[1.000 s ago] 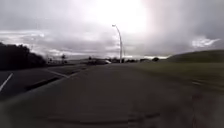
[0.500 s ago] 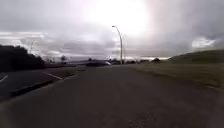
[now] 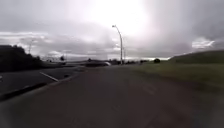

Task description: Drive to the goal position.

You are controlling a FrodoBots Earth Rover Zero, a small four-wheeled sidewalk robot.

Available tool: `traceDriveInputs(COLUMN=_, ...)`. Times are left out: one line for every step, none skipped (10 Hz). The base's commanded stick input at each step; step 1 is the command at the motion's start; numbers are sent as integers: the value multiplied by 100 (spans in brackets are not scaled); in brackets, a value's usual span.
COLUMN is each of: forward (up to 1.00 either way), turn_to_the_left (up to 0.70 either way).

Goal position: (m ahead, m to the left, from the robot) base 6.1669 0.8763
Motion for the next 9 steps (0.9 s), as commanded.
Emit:
traceDriveInputs(forward=100, turn_to_the_left=0)
traceDriveInputs(forward=100, turn_to_the_left=0)
traceDriveInputs(forward=100, turn_to_the_left=0)
traceDriveInputs(forward=100, turn_to_the_left=0)
traceDriveInputs(forward=100, turn_to_the_left=0)
traceDriveInputs(forward=100, turn_to_the_left=0)
traceDriveInputs(forward=100, turn_to_the_left=0)
traceDriveInputs(forward=100, turn_to_the_left=0)
traceDriveInputs(forward=100, turn_to_the_left=0)
